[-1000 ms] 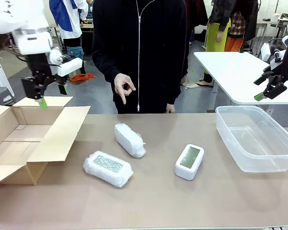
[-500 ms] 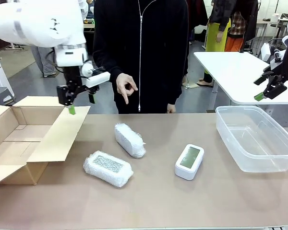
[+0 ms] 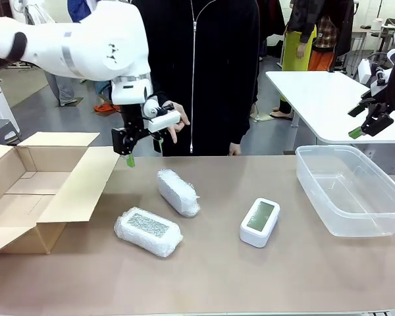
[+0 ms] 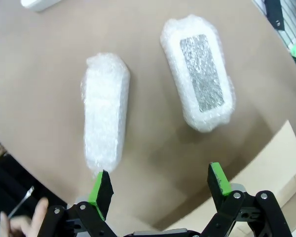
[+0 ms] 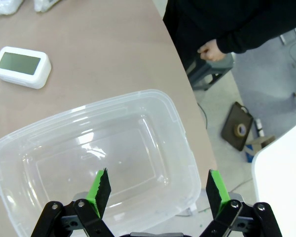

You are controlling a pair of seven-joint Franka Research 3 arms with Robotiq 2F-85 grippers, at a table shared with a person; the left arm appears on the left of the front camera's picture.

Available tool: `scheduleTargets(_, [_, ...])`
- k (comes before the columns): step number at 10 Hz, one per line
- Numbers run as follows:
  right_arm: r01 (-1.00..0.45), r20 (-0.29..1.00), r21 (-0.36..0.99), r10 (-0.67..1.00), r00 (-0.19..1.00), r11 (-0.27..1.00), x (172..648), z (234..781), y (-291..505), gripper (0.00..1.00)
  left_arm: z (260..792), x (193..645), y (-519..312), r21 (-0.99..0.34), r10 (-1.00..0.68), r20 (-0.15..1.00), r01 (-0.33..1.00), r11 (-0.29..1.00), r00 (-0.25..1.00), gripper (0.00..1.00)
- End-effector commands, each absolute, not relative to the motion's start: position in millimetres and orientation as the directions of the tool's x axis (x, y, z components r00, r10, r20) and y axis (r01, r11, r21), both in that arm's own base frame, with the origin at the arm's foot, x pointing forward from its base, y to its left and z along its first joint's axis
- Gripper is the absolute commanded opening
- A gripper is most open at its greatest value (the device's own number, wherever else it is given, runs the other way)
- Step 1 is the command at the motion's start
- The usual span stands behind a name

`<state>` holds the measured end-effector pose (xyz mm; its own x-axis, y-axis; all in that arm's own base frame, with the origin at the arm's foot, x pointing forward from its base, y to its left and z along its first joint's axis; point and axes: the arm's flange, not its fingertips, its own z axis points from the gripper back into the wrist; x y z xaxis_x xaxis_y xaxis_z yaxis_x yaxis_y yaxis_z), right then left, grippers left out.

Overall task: Separate and place wrapped and unwrapped clocks.
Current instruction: Pick up the Digital clock indicated by the person.

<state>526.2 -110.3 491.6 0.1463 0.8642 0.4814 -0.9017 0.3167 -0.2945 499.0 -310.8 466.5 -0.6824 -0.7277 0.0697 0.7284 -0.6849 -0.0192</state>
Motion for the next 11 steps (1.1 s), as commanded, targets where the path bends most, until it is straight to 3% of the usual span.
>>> scheduleTargets(1, [-0.903, 0.48, -0.294, 0.865, 0.143, 0.312, 526, 491, -111, 1.0, 452, 509, -319, -0.033, -0.69, 0.084, 0.69, -0.723, -0.719, 1.0])
scheduleTargets(11, [-0.903, 0.48, -0.294, 0.865, 0.143, 0.312, 526, 491, -111, 1.0, 381, 535, -371, -0.052, -0.577, 0.085, 0.574, -0.817, -0.813, 1.0])
